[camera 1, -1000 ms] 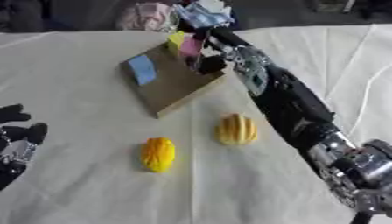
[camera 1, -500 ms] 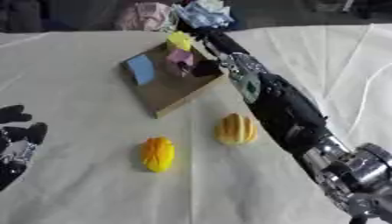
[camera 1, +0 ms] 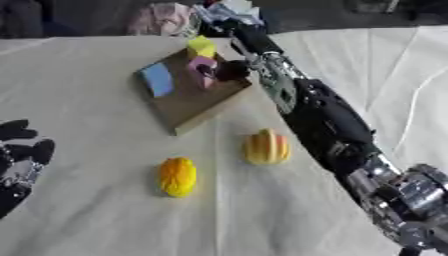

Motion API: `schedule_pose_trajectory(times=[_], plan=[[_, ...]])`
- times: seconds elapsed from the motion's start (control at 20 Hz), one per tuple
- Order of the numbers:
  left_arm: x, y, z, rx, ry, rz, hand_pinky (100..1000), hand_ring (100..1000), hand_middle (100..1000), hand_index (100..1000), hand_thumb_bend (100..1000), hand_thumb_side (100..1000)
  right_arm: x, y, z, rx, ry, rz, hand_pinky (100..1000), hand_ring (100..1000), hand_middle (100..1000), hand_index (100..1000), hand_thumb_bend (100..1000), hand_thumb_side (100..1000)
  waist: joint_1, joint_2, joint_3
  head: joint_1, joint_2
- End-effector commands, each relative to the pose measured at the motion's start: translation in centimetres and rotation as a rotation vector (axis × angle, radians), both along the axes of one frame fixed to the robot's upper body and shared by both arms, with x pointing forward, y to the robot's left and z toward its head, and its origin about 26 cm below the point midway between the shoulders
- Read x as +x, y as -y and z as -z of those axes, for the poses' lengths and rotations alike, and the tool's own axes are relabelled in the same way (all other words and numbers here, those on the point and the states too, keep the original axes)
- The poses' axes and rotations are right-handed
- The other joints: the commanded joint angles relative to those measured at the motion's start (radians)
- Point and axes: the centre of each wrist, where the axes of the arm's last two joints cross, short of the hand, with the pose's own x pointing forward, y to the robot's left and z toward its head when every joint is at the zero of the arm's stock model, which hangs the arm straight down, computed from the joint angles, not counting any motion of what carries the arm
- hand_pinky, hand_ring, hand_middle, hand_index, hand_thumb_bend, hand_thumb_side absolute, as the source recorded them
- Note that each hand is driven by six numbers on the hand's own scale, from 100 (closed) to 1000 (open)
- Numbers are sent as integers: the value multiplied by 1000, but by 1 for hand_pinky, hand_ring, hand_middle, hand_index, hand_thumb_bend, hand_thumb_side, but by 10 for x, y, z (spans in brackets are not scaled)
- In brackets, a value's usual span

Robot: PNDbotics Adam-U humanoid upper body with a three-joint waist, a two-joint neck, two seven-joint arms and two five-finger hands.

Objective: Pick up objects on the table and place them in the box.

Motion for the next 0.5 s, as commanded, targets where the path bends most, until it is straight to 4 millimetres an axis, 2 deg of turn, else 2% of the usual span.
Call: schedule_pose_trajectory(times=[0.05,0.25,0.5], plan=[[0,-4,-5,-2,20,-23,693,568,644,784,569,491,-6,3,-33,-7,38,-108,784,847,839,966,419,498,-13,-5,-11,14,-9],[-1,-13,-5,1,25,-81,693,567,643,784,571,487,-27,8,-57,-79,-36,-312,784,839,825,956,330,447,-19,-9,-37,34,-12],[-2,-21,-6,-2,33,-139,692,564,640,782,575,484,-71,23,-72,-114,-105,-515,780,832,805,937,282,451,-26,-11,-63,59,-15]])
